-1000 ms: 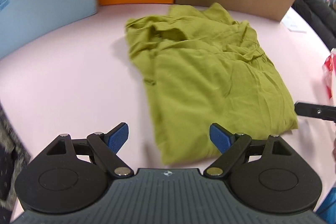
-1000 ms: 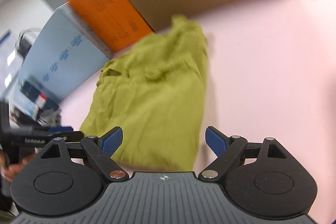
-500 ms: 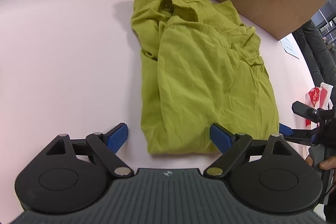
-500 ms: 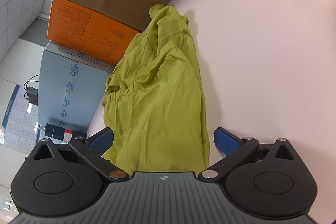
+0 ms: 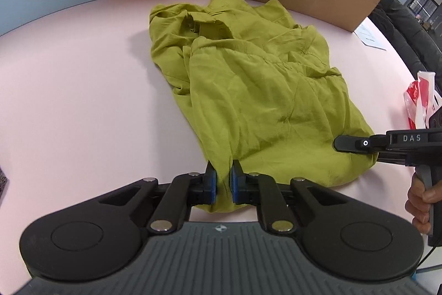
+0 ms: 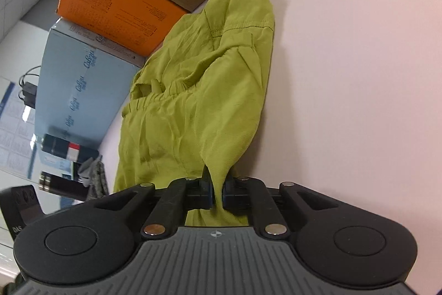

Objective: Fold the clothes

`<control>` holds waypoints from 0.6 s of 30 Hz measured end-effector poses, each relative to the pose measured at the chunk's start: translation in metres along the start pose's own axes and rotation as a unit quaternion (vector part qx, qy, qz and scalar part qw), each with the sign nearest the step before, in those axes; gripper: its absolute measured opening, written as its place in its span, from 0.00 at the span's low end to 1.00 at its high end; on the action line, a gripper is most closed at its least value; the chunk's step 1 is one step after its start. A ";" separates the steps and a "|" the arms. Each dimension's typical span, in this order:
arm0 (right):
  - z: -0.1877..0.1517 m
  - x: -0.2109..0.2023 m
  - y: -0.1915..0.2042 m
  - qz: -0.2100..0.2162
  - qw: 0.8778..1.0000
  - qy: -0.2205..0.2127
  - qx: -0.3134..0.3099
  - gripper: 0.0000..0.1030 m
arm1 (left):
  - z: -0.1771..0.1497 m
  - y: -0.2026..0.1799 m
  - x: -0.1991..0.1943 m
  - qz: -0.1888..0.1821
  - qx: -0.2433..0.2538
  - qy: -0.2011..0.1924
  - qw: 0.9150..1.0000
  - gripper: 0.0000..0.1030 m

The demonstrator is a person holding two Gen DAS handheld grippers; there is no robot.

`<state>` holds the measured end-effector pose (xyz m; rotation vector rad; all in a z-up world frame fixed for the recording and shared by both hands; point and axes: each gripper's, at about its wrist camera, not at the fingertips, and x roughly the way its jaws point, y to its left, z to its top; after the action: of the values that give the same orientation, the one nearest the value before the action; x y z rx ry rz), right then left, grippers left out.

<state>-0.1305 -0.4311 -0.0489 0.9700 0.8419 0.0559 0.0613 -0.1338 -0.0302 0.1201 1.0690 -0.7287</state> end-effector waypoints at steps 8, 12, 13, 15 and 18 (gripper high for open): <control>-0.036 -0.022 0.014 0.033 0.996 0.085 0.016 0.06 | -0.021 0.002 -0.034 -0.010 0.054 0.039 0.998 0.09; -0.054 -0.025 0.021 0.005 0.995 0.104 -0.010 0.24 | -0.031 0.008 -0.035 -0.002 0.067 0.055 0.996 0.18; -0.056 -0.027 0.020 0.002 0.995 0.101 -0.020 0.33 | -0.032 0.010 -0.036 0.001 0.071 0.052 0.996 0.21; -0.058 -0.033 0.018 0.003 0.995 0.091 -0.028 0.56 | -0.034 0.015 -0.038 0.007 0.079 0.046 0.996 0.32; -0.059 -0.042 0.010 0.008 0.997 0.075 -0.012 0.63 | -0.021 0.023 -0.034 -0.002 0.049 0.041 0.998 0.41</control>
<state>-0.1952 -0.4009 -0.0329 0.9578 0.9698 0.1532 0.0498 -0.0903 -0.0187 0.2344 1.1119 -0.7854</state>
